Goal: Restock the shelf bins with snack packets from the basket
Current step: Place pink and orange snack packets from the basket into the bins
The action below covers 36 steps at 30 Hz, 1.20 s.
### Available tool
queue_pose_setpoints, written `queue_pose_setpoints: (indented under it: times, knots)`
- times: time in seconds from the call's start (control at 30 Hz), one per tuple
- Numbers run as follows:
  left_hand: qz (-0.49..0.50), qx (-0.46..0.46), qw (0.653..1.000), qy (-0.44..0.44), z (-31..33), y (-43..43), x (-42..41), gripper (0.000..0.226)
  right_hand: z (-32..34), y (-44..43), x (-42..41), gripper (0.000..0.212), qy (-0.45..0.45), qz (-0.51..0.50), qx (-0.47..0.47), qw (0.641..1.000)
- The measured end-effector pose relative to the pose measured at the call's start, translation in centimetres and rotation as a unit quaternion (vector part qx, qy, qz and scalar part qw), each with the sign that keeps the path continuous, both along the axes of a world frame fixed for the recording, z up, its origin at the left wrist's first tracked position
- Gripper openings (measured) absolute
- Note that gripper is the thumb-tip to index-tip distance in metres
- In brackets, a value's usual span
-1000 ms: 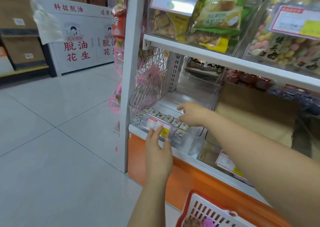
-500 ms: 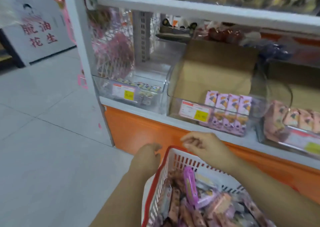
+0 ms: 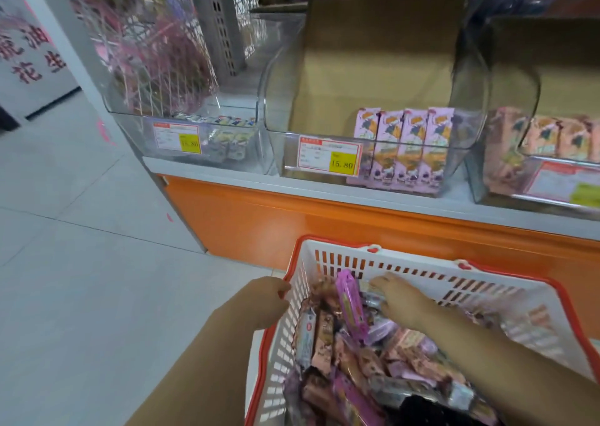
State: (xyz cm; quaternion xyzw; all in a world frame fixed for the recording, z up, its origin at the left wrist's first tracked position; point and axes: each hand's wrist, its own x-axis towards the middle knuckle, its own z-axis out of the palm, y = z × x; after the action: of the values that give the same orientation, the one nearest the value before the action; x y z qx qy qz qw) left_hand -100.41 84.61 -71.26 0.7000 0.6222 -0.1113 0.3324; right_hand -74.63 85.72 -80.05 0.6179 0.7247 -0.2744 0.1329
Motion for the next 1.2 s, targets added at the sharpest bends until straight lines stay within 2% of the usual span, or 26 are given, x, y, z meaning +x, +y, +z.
queue_pose_setpoints:
  times: [0.17,0.27,0.4,0.5,0.57,0.63,0.7,0.77,0.93,1.1,1.2]
  knots:
    - [-0.003,0.008,1.0,-0.002,0.1,0.0,0.1,0.049,-2.2,-0.4,-0.8,0.042,-0.089,0.034,0.054,0.994]
    - [-0.005,0.009,1.0,-0.005,0.4,-0.1,0.1,0.049,-1.9,-0.6,-1.0,0.042,-0.127,0.046,0.077,0.988]
    - [0.004,0.005,1.0,-0.014,0.6,-0.2,0.0,0.048,-0.2,-0.5,-0.2,0.037,-0.108,0.033,0.12,0.986]
    - [0.012,0.009,1.0,-0.024,1.1,-0.1,0.0,0.043,1.5,-0.4,0.5,0.043,-0.076,0.014,0.167,0.983]
    - [0.014,0.017,0.999,-0.029,1.6,0.0,0.2,0.041,2.3,-0.6,0.7,0.041,-0.044,0.024,0.157,0.986]
    - [0.013,0.019,0.999,-0.038,2.0,-0.1,0.4,0.043,2.6,-0.7,0.5,0.037,-0.037,0.052,0.098,0.993]
    - [0.012,0.017,0.998,-0.051,2.1,-0.2,0.8,0.048,2.5,-0.7,0.0,0.041,-0.055,0.064,0.026,0.996]
    - [0.017,0.013,0.998,-0.062,1.9,-0.4,1.1,0.049,1.8,-0.6,-0.4,0.047,-0.093,0.093,-0.006,0.991]
    - [0.013,0.011,0.999,-0.048,0.8,-0.9,0.5,0.049,-0.5,-0.6,-0.1,0.057,-0.158,0.134,0.027,0.978]
    - [0.008,0.027,0.999,-0.034,0.8,-1.0,-0.2,0.048,0.2,-0.4,-0.3,0.032,-0.217,0.134,0.052,0.965]
    - [-0.001,0.027,0.999,-0.037,1.5,-0.9,-0.2,0.047,3.0,-1.0,-0.7,0.035,-0.174,0.097,0.104,0.974]
